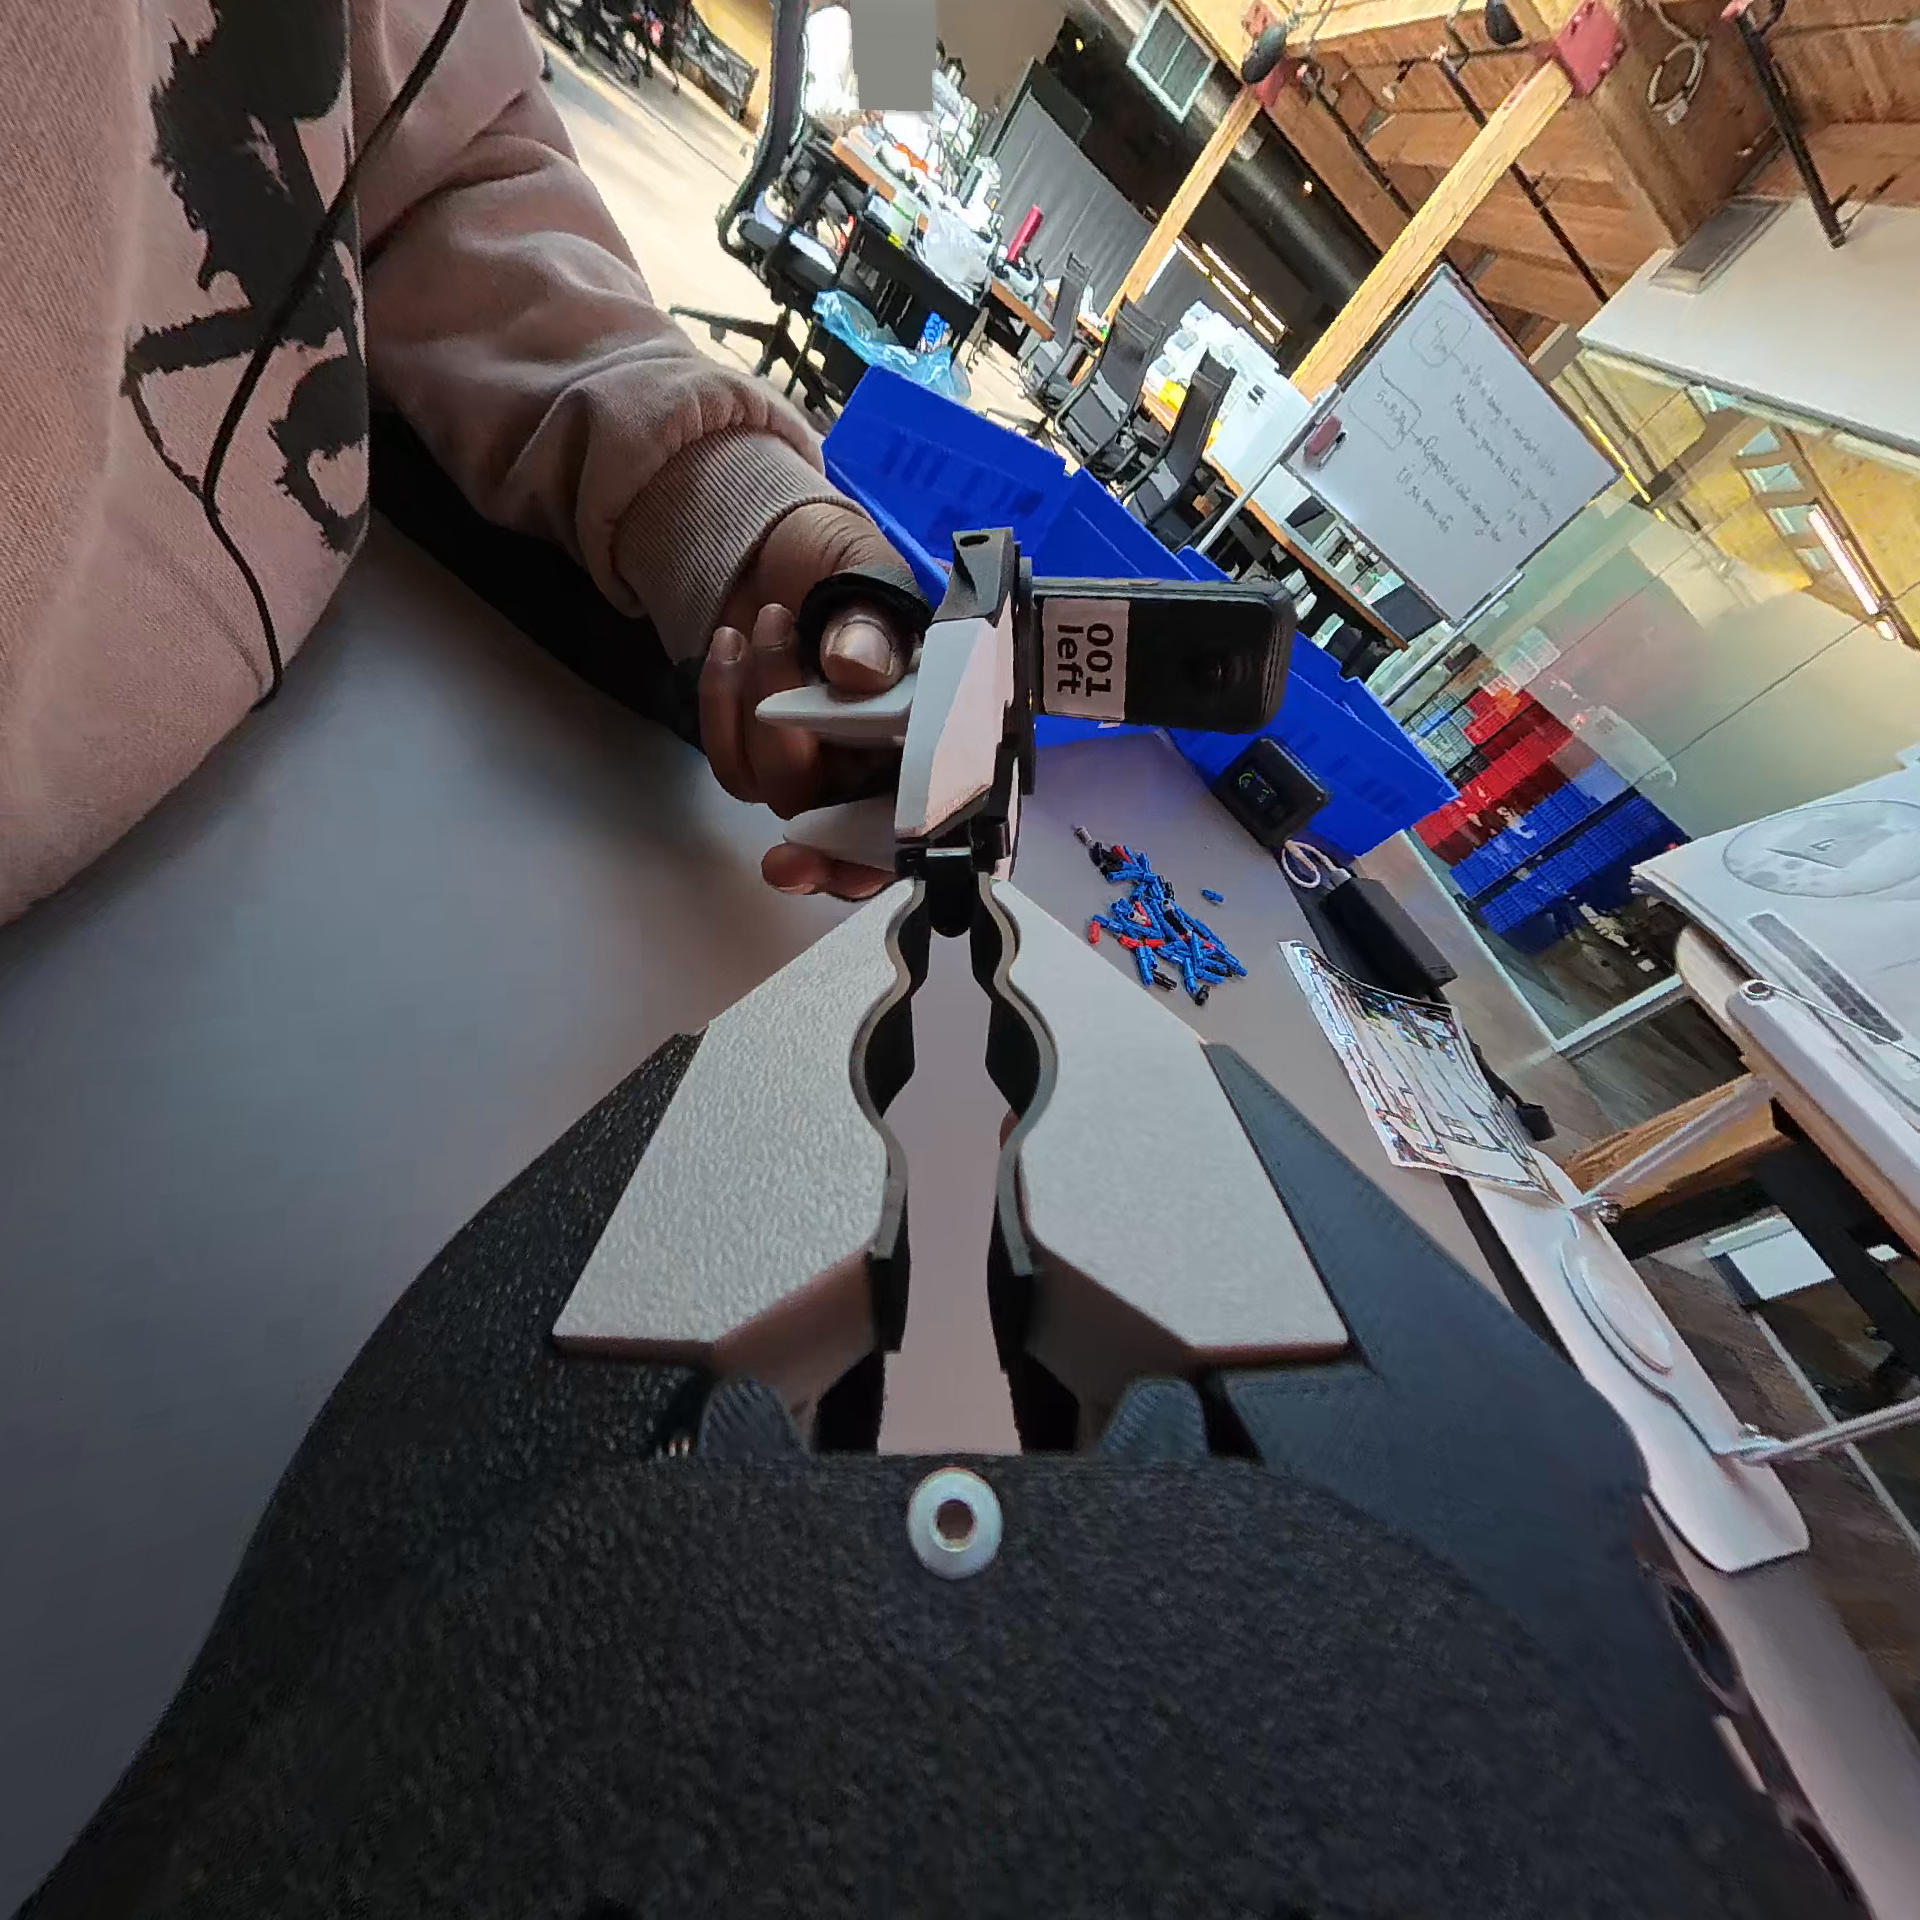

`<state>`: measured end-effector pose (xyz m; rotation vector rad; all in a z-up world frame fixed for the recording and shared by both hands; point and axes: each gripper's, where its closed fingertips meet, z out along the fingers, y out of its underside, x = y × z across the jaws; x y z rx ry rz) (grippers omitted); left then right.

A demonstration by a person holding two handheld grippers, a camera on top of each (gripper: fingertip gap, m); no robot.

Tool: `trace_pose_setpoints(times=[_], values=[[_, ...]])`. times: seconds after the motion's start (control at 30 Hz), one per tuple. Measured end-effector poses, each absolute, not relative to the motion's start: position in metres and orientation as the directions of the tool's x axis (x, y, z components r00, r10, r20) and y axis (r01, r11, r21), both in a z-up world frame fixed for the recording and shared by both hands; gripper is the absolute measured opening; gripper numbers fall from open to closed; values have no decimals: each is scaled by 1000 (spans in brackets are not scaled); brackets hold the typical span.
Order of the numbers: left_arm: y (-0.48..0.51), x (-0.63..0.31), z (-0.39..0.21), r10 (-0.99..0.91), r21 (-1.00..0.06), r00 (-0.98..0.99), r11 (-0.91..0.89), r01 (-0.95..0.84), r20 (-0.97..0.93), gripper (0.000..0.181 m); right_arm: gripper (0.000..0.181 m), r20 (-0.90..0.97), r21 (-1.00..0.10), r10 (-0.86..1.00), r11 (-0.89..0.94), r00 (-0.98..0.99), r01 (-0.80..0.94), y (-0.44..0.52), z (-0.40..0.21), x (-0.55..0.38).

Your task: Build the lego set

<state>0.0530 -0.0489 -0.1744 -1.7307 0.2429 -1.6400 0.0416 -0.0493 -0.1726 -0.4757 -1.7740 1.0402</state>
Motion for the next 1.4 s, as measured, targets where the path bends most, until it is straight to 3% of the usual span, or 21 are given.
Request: trace_pose_setpoints(times=[0.3,0.47,0.57,0.67,0.83,1.03,1.27,1.4], values=[[-51,53,-172,-577,-570,100,-737,363,810,15,6,488,-865,753,483,-442,-133,-52,-170,39],[-48,53,-173,-602,-606,135,-713,351,787,15,6,445,-879,760,473,-474,-67,-48,-172,39],[-42,49,-180,-670,-738,311,-627,251,674,45,6,334,-879,765,464,-550,111,-42,-179,42],[-37,40,-199,-722,-874,545,-485,41,426,43,6,183,-813,801,449,-569,370,-27,-195,50],[-39,56,-223,-757,-900,625,-389,-197,190,39,6,16,-691,842,399,-539,603,-32,-211,56],[-40,72,-241,-784,-871,619,-333,-360,44,28,6,-14,-576,854,418,-520,702,-41,-228,59],[-43,79,-270,-801,-800,598,-374,-470,24,17,6,-42,-456,856,443,-516,772,-48,-250,64],[-44,80,-274,-810,-785,586,-376,-493,20,15,6,-28,-448,849,461,-527,766,-49,-254,62]])
